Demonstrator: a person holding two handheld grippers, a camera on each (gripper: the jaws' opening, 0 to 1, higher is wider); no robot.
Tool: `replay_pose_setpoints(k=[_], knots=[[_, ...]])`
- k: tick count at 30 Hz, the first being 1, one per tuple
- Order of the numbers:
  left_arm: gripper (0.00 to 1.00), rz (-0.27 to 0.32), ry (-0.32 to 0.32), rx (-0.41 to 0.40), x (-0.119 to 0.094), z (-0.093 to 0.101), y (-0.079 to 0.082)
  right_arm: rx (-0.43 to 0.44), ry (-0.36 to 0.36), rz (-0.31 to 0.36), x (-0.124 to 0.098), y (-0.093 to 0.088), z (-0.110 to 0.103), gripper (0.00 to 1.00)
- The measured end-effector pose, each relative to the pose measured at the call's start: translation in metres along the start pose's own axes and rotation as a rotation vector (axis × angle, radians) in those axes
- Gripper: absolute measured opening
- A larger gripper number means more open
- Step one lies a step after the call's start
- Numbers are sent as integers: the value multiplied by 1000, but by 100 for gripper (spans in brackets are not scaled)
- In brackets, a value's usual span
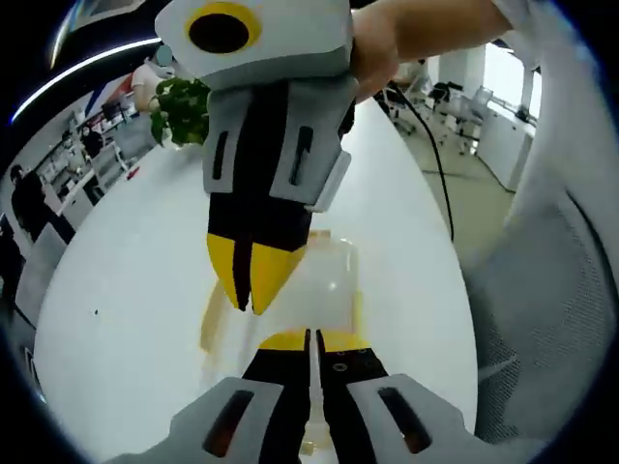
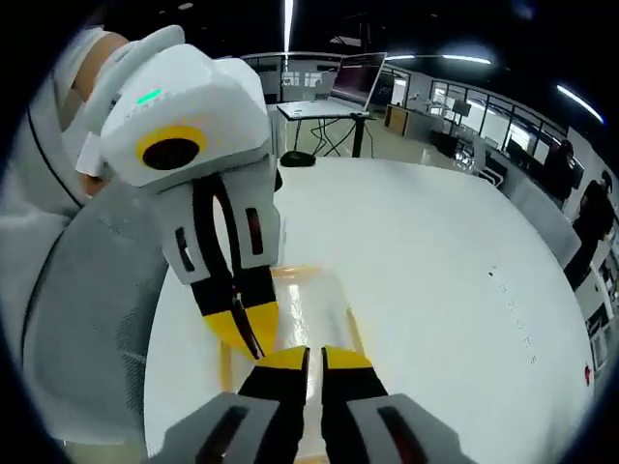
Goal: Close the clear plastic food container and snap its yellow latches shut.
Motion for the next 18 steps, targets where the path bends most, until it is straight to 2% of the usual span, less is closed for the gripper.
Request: replay_pose_setpoints(k=[2,4,7,10,15,16,18], knots=[[6,-2,-24,24,1,7,1,-8,3,-10,2,0,2,7],[8,-2,-21,39,0,9,1,-10,8,-18,4,-1,2,13],[21,16,-25,-20,0,8,3,-29,14,-53,8,-4,4,24],[23,14,-18,5,-1,9,2,-27,18,-64,11,-6,6,26],[32,-17,-9,34,0,13,-3,-36,26,-83,13,-10,9,31],[33,-35,0,72,0,14,-5,-29,36,-79,12,-10,11,33],[34,-29,1,84,1,16,-6,-33,43,-85,12,-9,13,35]])
Point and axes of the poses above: the point that each gripper's makers call its tool centre point, and the gripper's own axes: x roughly forward along the fingers, z roughly to its right, y roughly out of its top, the point moved 6 cm from there along -x, roughly backward along the fingers, and after that the axes turned 9 degrees about -x, right-handed, at the moved point
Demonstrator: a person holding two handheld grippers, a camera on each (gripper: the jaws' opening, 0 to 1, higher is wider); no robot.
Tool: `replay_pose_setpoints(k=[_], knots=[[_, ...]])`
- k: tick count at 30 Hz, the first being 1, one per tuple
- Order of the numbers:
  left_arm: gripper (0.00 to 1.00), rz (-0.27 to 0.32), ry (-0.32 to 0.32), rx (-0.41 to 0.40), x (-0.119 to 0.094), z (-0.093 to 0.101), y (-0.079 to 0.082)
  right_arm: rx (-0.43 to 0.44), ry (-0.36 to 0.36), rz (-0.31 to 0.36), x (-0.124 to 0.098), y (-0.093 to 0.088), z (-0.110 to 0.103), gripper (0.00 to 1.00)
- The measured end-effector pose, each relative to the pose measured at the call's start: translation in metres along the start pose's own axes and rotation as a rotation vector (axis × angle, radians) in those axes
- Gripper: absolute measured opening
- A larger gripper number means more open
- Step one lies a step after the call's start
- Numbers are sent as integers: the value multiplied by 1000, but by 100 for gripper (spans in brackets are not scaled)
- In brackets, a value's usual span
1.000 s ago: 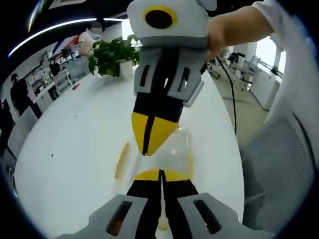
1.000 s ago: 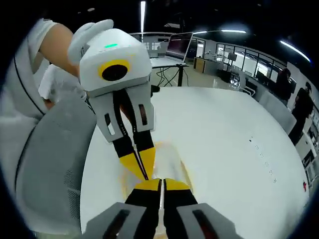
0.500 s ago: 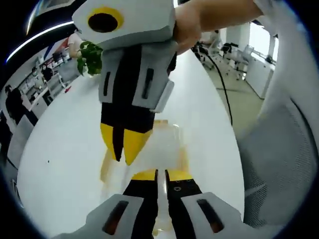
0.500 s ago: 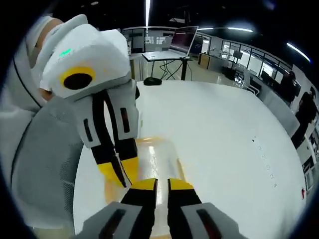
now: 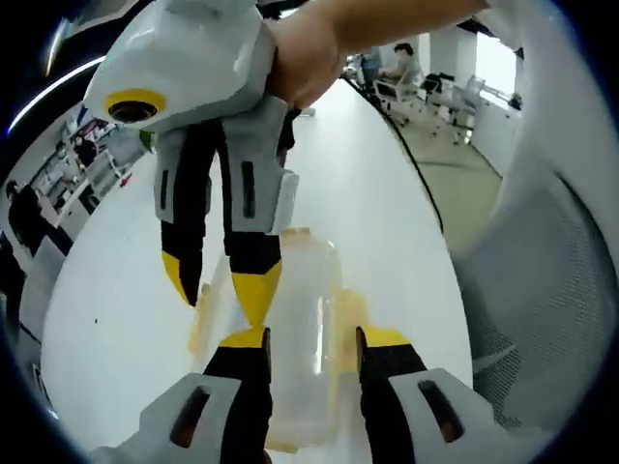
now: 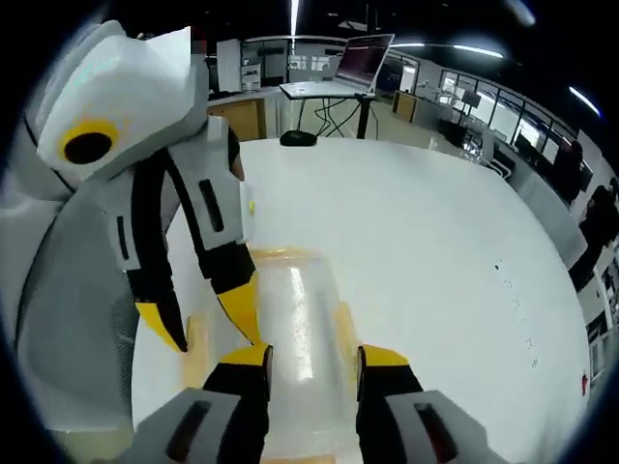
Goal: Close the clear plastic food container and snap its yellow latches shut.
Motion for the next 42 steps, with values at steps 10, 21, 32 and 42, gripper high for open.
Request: replay_pose_setpoints(k=[10,21,32,42], knots=[[34,-27,48,35,2,-6,3,-66,97,-70,0,2,0,37],[37,-31,37,52,6,-10,4,-110,132,-118,4,6,1,40],[36,-57,53,50,7,-10,3,-119,187,-174,8,7,4,41],[35,-97,59,67,9,-8,4,-115,295,-236,15,8,10,41]])
Point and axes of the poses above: the point that each gripper's makers call its tool centre point, and the gripper's own axes: x roughly forward along the fingers, z roughly to its right, y roughly out of its top, the point moved 6 cm from there along -x, roughly backward along the fingers, and after that the axes turned 9 degrees about -x, right-handed, at the moved point
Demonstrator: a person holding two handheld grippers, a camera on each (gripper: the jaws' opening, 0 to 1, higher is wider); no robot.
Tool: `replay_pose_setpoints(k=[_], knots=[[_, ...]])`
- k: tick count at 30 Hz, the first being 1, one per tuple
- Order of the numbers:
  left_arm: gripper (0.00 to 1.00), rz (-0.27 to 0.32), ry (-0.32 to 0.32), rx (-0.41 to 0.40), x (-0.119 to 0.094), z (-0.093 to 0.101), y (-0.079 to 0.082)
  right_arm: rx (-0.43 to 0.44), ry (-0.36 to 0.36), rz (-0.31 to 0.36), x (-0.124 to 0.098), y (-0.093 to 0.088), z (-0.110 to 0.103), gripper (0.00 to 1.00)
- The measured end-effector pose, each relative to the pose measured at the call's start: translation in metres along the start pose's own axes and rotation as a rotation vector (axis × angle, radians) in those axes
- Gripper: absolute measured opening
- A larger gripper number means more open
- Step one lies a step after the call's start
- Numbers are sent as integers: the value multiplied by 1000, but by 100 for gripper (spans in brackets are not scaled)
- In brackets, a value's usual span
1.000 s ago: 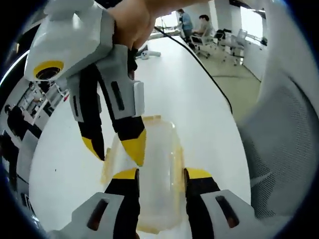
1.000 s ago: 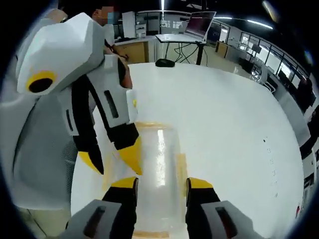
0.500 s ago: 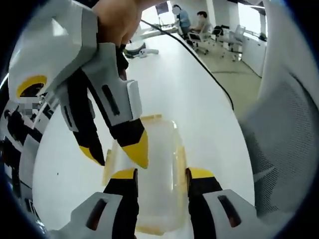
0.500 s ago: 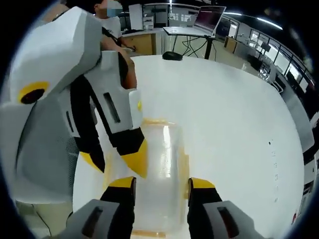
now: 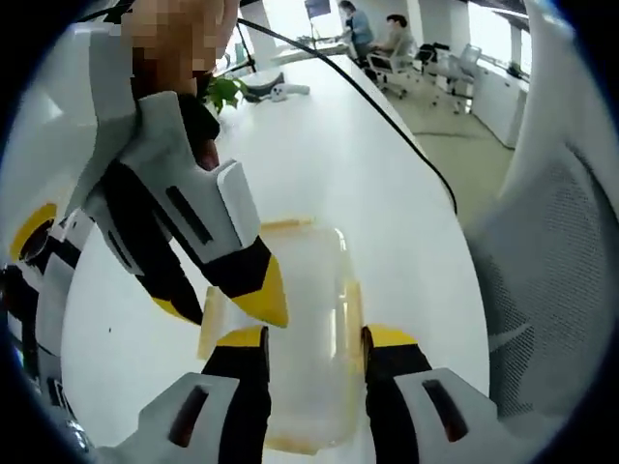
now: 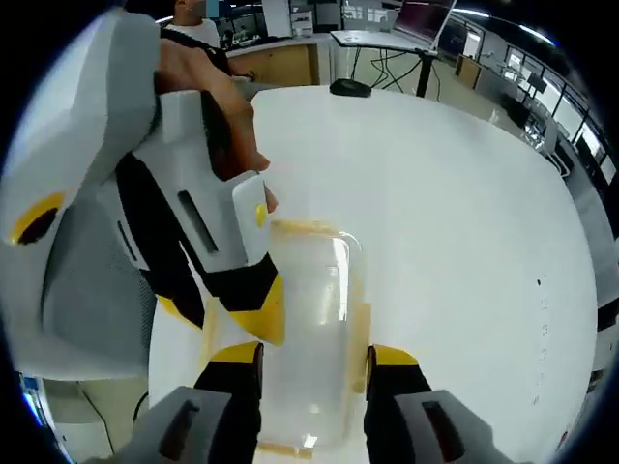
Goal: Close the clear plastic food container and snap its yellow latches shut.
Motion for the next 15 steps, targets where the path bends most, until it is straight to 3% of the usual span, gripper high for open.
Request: replay_pose_setpoints(k=[5,9,10,11,15], knots=[[35,-20,14,32,0,2,0,78,94,0,5,-3,4,41],[35,-28,28,61,2,4,-1,53,128,-30,8,0,6,39],[35,-31,49,58,0,0,-3,112,175,-3,10,4,-1,39],[35,-18,27,59,0,1,-4,73,148,-16,7,2,9,39],[35,-20,31,54,1,3,-3,59,140,-32,5,2,6,40]])
Point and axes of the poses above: the point that each gripper's makers call its tool centre point, and the gripper's own axes: x roughly forward along the fingers, z roughly to its right, y roughly out of its top, the point moved 6 cm from there along -x, roughly backward along the fingers, and after that the axes turned 9 degrees about -x, right-handed, at the moved point
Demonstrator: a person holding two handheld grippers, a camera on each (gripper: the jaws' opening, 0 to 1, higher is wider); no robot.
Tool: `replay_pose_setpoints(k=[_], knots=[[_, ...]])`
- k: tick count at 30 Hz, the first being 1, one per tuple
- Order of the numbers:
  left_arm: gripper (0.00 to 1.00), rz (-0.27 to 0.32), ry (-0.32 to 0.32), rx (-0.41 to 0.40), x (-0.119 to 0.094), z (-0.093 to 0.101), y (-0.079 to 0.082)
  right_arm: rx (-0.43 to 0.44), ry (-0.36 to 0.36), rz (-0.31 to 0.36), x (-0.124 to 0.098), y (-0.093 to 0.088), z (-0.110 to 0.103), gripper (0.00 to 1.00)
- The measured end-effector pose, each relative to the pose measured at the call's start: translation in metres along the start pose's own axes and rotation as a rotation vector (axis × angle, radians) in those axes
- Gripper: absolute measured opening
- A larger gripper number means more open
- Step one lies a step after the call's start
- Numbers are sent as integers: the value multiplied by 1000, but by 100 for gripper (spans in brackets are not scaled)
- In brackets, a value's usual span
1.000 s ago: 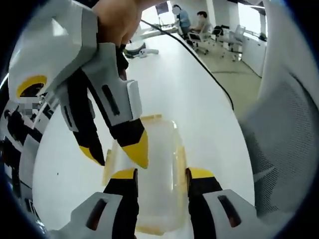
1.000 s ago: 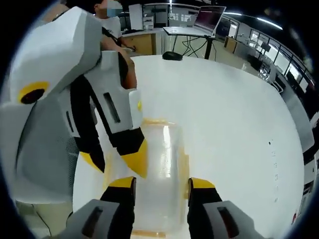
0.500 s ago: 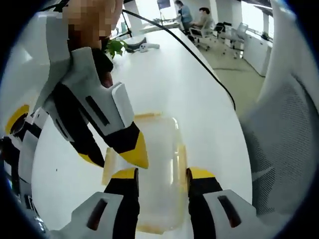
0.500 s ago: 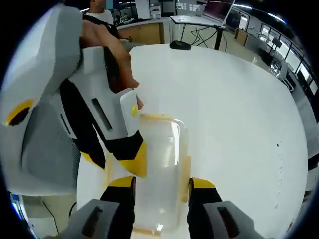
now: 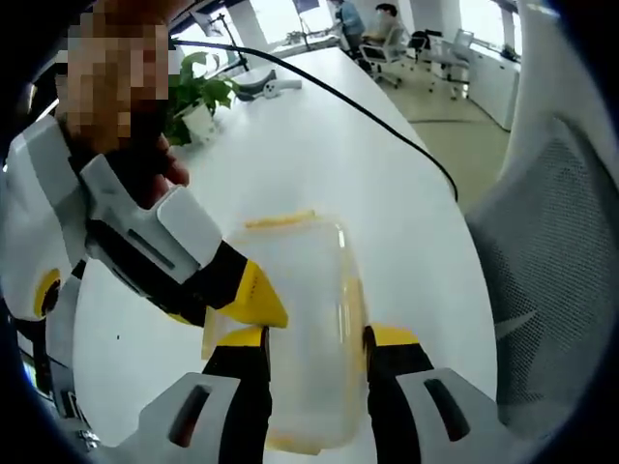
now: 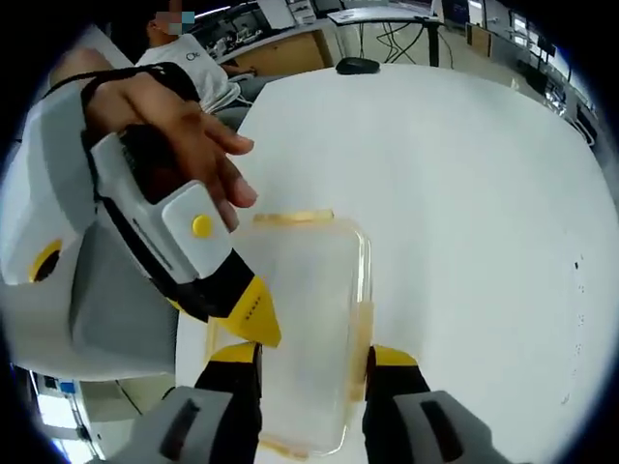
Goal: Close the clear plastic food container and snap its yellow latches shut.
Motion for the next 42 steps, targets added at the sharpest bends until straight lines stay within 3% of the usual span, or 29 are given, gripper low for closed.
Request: replay_pose_setpoints(k=[3,9,12,13,14,28,31,35,39,42], knots=[[35,2,15,13,0,3,-1,1,-25,35,0,-4,-3,40],[34,31,83,52,2,10,-5,-15,-69,11,0,-1,-8,40],[31,41,144,110,4,12,-5,-50,-111,-7,0,0,-11,39],[31,-20,305,106,-8,-3,-14,-53,-130,-14,-1,0,-11,39],[31,48,215,78,4,7,-12,-82,-146,-23,-2,1,-13,39],[34,38,159,25,2,9,-5,-48,-168,-7,-3,0,-15,40],[34,71,121,-77,0,7,-2,-32,-195,16,-4,-1,-17,40],[34,78,90,-91,-1,3,-1,-8,-252,64,-6,-5,-22,40],[35,139,13,-252,-4,-2,1,-5,-300,88,-7,-6,-25,40],[35,146,-2,-276,-5,-5,1,35,-331,144,-7,-9,-27,40]])
Point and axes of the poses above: the point that each gripper's makers call its tool centre point, and the gripper's own axes: x roughly forward along the fingers, z roughly to its right, y roughly out of its top, the point moved 6 cm from there along -x, roughly backward along the fingers, and after that the axes turned 9 degrees about -x, right-handed, at the moved point
